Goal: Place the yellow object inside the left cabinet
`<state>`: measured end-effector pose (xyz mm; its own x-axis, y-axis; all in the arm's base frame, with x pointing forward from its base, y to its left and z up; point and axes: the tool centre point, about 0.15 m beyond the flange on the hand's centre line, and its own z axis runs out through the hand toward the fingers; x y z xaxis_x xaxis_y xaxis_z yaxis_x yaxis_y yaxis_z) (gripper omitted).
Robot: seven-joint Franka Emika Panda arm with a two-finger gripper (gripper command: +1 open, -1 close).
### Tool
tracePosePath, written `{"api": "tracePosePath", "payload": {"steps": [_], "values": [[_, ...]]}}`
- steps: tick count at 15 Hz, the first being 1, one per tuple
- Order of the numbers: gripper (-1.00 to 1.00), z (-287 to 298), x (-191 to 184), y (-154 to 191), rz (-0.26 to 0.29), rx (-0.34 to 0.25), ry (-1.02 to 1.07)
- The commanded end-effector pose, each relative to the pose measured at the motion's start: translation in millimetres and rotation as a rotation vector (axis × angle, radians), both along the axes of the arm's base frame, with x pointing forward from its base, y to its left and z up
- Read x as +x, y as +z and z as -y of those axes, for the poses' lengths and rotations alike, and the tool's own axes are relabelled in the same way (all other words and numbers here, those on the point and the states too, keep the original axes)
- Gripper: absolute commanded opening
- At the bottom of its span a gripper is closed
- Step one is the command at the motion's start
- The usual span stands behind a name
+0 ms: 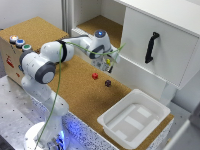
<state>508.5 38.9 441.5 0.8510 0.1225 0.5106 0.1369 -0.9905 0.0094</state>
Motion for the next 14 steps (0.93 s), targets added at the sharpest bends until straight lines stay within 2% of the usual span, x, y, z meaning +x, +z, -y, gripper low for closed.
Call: {"api": "tracePosePath", "payload": {"steps": [1,3,5,9,14], "values": [[-1.0,-81,25,54,-0.018,0.045,0.013],[-1.0,-95,46,59,0.025,0.039,-0.003],[-1.0,-95,70,61,0.039,0.049,-0.043],[-1.0,-79,114,60,0.039,0.064,-0.131],[-1.0,-74,147,54,0.036,0.024,-0.147]]}}
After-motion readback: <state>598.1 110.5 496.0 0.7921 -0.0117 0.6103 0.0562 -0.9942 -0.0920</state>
